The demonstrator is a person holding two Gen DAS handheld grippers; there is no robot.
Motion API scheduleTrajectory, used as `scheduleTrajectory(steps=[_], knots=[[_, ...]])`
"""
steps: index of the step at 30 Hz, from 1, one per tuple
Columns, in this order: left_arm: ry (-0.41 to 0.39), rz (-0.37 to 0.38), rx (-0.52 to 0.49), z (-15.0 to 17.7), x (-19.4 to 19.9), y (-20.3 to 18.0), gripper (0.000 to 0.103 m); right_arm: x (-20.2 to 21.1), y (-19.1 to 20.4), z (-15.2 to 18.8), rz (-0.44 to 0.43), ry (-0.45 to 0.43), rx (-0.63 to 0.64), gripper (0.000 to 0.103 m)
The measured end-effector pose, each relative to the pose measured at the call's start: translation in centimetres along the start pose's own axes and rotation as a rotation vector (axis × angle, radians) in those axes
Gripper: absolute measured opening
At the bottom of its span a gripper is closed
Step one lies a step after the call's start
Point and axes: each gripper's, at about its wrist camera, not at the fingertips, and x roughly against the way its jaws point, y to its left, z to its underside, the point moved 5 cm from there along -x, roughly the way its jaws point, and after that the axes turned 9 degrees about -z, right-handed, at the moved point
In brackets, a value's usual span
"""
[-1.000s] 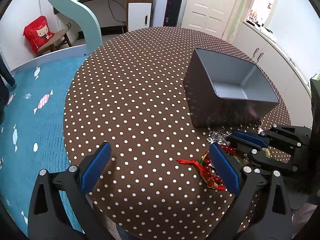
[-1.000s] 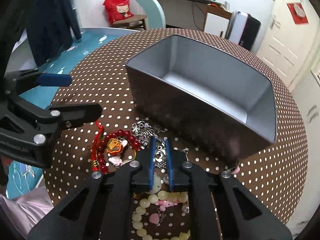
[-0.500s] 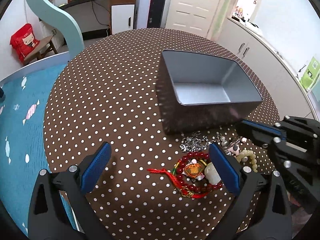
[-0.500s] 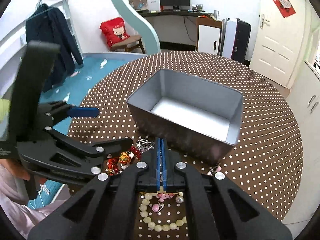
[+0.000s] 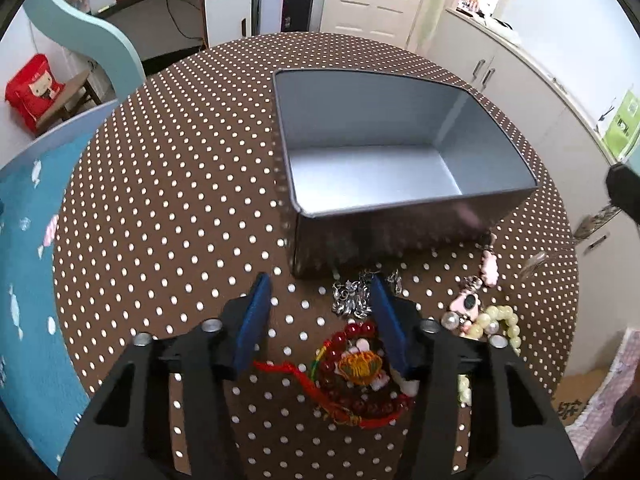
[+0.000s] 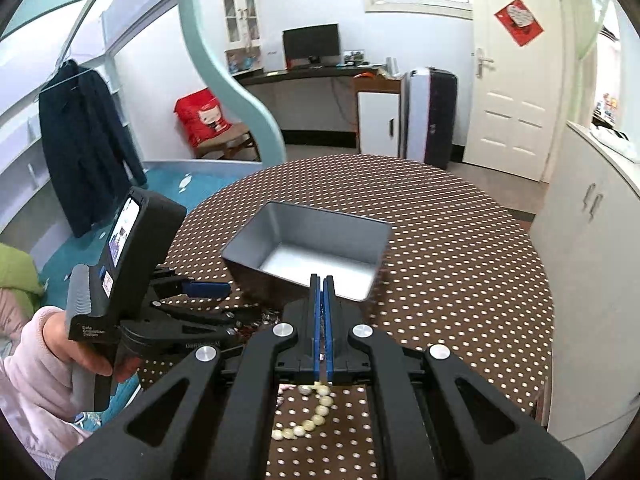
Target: Organize jewelry
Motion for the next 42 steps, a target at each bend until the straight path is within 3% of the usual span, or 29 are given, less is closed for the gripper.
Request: scheduleTrajectory(steps=[4,10,26,36,42], knots=[[0.008,0.017,-0.023,-0.4,-0.2,-0.5,0.015,0.0,-0.8,0.1,0.015,-0.006,-0.026,0.0],[0.003,0.033,-0.007,-0.3,0.4,0.0,0.005,0.0,-1.0,0.5,0.003,0.0,-0.058,0.0],[-0.078,0.066,0.073,0.0,4.5,2.1,0.005,0.6,-0.1,-0.1,-0.01,-0.017,-0.036,0.0],[-0.216,0.153,0.064,-2.6,10.2,2.0,0.005,2.1,0.5,-3.1,0.004,-0.085,0.013,0.0],[-0.311,0.16,0.049,-5.5,13.7,1.4,0.005,2.1,1.3,-5.6,-0.003,-0.12,0.061,0.001]])
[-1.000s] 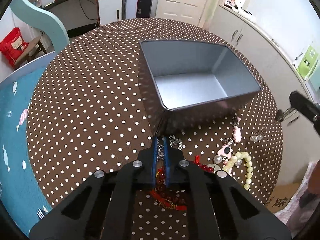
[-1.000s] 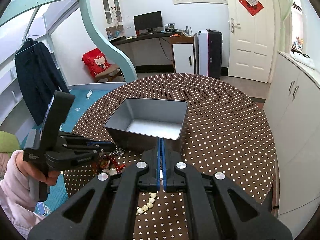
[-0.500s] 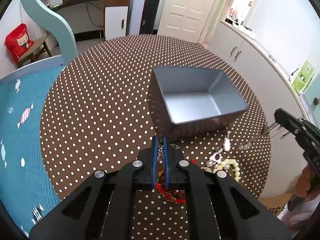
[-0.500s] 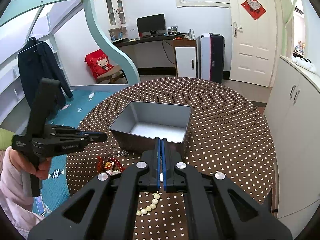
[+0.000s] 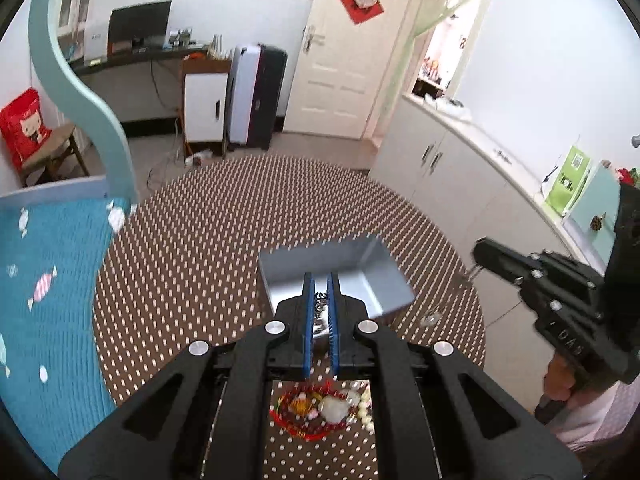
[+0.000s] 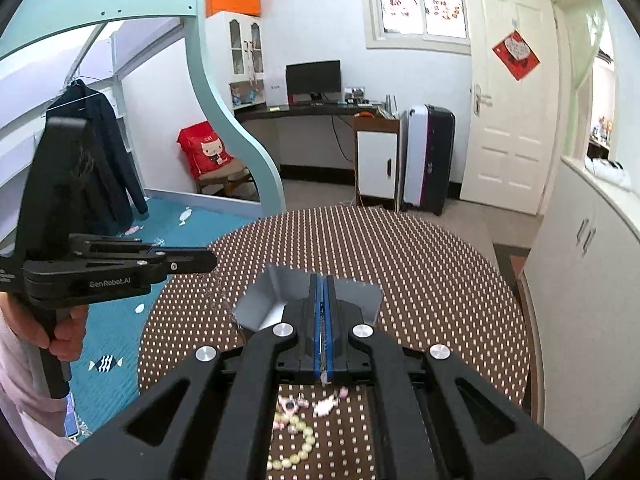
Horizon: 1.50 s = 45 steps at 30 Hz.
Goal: Organize jewelry
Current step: 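Carry both chains over the grey box and open both tools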
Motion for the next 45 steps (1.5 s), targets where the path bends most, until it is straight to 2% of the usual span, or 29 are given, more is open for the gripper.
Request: scheduleTrajectory(steps=[6,12,17,23,29,37,41,44,45], knots=[[-0.073,0.019,0.002,-3.6,1.8,-0.5,0.005,-1.5,0.1,-2.2,-0.017,-0.013,0.026,0.001],[-0.067,0.052,0.013,-5.2,0.7,-1.1,0.006,-3.7,-0.2,-2.5,-0.029,0.015,0.019,0.001],[0.014,0.055,0.05,-4.2,-2.7,-0.6,0.006,-6.0,-0.8,-1.1,-0.049,0.08,-0.03,0.001],[0.122,0.045,0.077,-1.3,-7.1,-0.2,0.006,-7.9,-1.5,0.3,-0.064,0.144,-0.085,0.001],[0.21,-0.031,0.093,1.4,-10.5,1.1,0.006,-9.3,-1.8,2.1,-0.06,0.205,-0.133,0.001],[0.178,-0.129,0.068,1.4,-11.6,2.5,0.004,-10.0,-1.7,3.2,-0.054,0.246,-0.156,0.001],[0.195,-0.119,0.072,1.4,-11.3,2.8,0.004,-10.2,-1.7,2.8,-0.052,0.248,-0.158,0.002],[0.202,-0.081,0.074,1.6,-10.8,2.3,0.005,-9.9,-1.9,2.4,-0.054,0.227,-0.16,0.004],[0.196,-0.082,0.068,1.6,-10.6,2.1,0.005,-9.8,-2.0,2.2,-0.052,0.22,-0.165,0.01]])
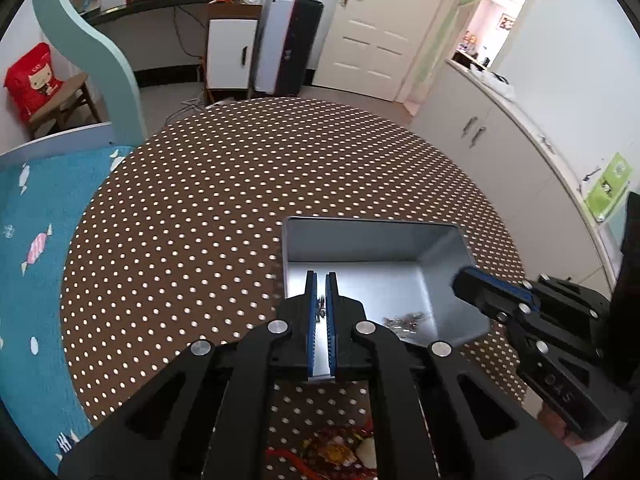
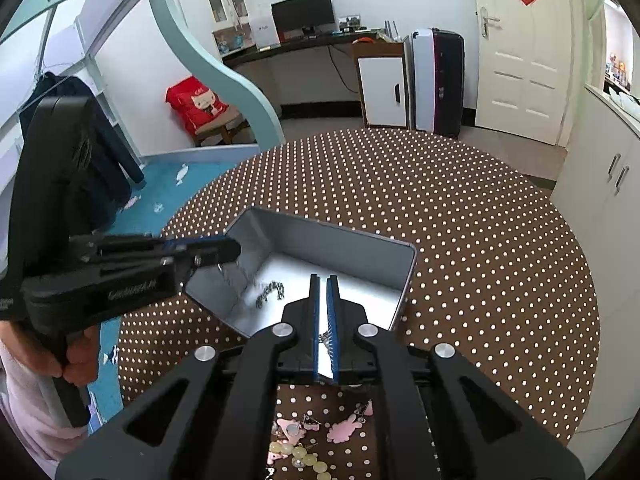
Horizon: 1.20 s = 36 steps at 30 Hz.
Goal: Organize jewelry
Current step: 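Carry both chains over the grey box and open both tools, then withdraw both tools from the box back toward the jewelry pile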
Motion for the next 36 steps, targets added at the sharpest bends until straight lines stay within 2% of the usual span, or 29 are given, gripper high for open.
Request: scheduleTrajectory(steps=[1,3,5,6,7,9,10,14,15,18,20,22,24,27,33,36], knots=[[-0.004,-0.006,-0.006,0.0,0.2,0.0,0.005,0.2,0.0,-0.1,0.007,-0.007,-0.002,0.016],[-0.004,-0.012,-0.014,0.1,0.4,-0.2,0.005,0.6,-0.1,-0.2,0.027,-0.022,0.003,0.043],[0.003,-0.021,-0.018,0.2,0.4,-0.5,0.005,1.0,-0.1,-0.2,0.042,-0.036,0.005,0.055],[0.003,-0.024,-0.02,0.3,0.4,-0.7,0.007,1.3,-0.1,-0.1,0.044,-0.042,0.006,0.059],[0.004,-0.025,-0.021,0.3,0.4,-0.7,0.015,1.4,-0.1,-0.1,0.049,-0.045,0.005,0.062],[0.005,-0.027,-0.015,0.5,0.4,-0.7,0.023,1.7,-0.5,0.0,0.076,-0.048,-0.01,0.076],[0.005,-0.026,-0.014,0.6,0.5,-0.7,0.027,1.9,-0.8,0.1,0.084,-0.051,-0.023,0.079],[-0.004,-0.008,-0.013,1.1,1.3,-0.8,0.034,2.8,-1.7,0.2,0.14,-0.082,-0.061,0.092],[-0.008,-0.003,-0.014,1.2,1.5,-0.8,0.038,3.1,-1.9,0.4,0.158,-0.089,-0.066,0.094],[-0.044,-0.027,-0.033,1.6,2.6,-1.0,0.073,4.0,-2.8,1.0,0.192,-0.119,-0.137,0.095],[-0.073,-0.037,-0.053,1.9,3.4,-1.2,0.075,4.9,-3.7,2.0,0.252,-0.152,-0.233,0.095],[-0.076,-0.025,-0.043,2.4,3.9,-1.1,0.079,5.4,-4.0,2.8,0.251,-0.183,-0.268,0.095],[-0.082,-0.036,-0.043,3.2,4.3,-0.9,0.081,5.6,-4.3,3.7,0.252,-0.168,-0.282,0.095],[-0.083,-0.036,-0.044,4.7,4.6,-0.6,0.087,6.0,-4.4,5.1,0.281,-0.156,-0.263,0.095],[-0.072,-0.019,-0.04,8.5,5.2,0.1,0.087,6.7,-2.8,8.5,0.251,-0.189,-0.166,0.095],[-0.132,-0.021,-0.046,10.2,5.8,0.4,0.087,6.4,-2.4,9.9,0.246,-0.175,-0.159,0.095]])
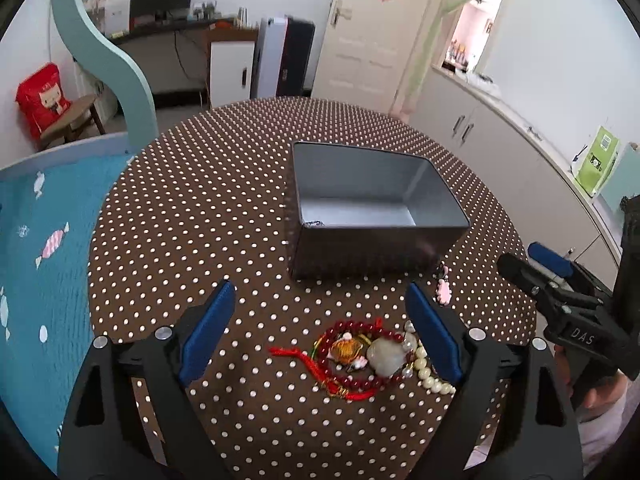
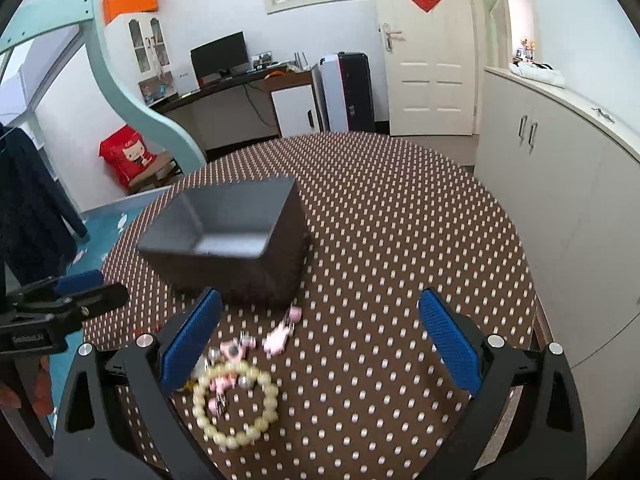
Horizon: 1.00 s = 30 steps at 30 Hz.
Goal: Organize jewelry
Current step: 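Withdraw both tools from the box back toward the jewelry pile, then grasp the red bead bracelet with the left tool while the right grasps the pearl bracelet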
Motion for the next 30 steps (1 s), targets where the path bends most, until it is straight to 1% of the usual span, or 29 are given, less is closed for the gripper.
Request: scheduleTrajectory(steps=[2,3,6,8,9,10,12,13,14,15,16,18,20,22,25,28,29,30], knots=[[-0.051,0.011,-0.044,1.0,0.6,-0.2,0.087,0.0,-0.1,1.0,0.0,0.002,-0.007,0.095],[-0.062,0.01,-0.065,1.6,0.8,-0.4,0.087,-0.1,0.3,1.1,-0.005,0.004,-0.007,0.095],[-0.061,-0.003,-0.114,2.4,0.3,-0.6,0.086,0.0,0.7,2.2,-0.014,-0.003,0.007,0.095],[-0.049,-0.005,-0.131,2.3,-0.4,-0.4,0.079,-0.1,1.1,2.6,-0.006,0.003,0.018,0.095],[-0.036,0.002,-0.139,2.5,-0.9,-0.4,0.072,-0.2,1.3,2.8,-0.005,0.007,0.022,0.095],[-0.025,0.012,-0.141,2.5,-1.2,-0.4,0.067,-0.3,1.5,3.0,-0.008,0.01,0.027,0.095],[-0.008,0.01,-0.146,2.5,-1.9,-0.1,0.065,-0.5,1.7,3.6,-0.006,0.017,0.04,0.095],[-0.008,0.01,-0.152,2.5,-2.1,-0.1,0.061,-0.6,1.8,3.8,0.002,0.019,0.045,0.095],[-0.007,0.026,-0.164,2.6,-2.2,-0.2,0.057,-0.7,1.8,4.0,0.005,0.019,0.048,0.095],[-0.002,0.033,-0.173,2.5,-2.5,-0.4,0.05,-0.8,1.8,4.3,0.009,0.023,0.05,0.095],[0.005,0.03,-0.185,2.5,-2.8,-0.5,0.047,-0.9,1.8,4.5,0.012,0.025,0.05,0.095],[0.013,0.018,-0.216,2.4,-3.3,-0.8,0.043,-1.1,1.8,5.0,0.007,0.032,0.047,0.094],[0.013,0.025,-0.236,2.2,-3.6,-1.1,0.042,-1.4,1.9,5.1,0.006,0.045,0.045,0.094],[0.028,0.017,-0.271,2.2,-4.2,-1.4,0.034,-1.5,1.9,5.1,0.003,0.055,0.044,0.094],[0.046,-0.001,-0.351,2.2,-5.0,-2.0,0.03,-1.8,2.0,5.1,0.007,0.066,0.052,0.094],[0.061,-0.007,-0.43,2.3,-5.4,-2.6,0.02,-1.9,2.0,5.2,0.02,0.071,0.065,0.093],[0.063,-0.007,-0.463,2.3,-5.5,-2.9,0.017,-2.0,2.0,5.2,0.021,0.072,0.067,0.089],[0.066,-0.005,-0.483,2.4,-5.5,-3.3,0.009,-2.1,2.0,5.3,0.02,0.078,0.068,0.085]])
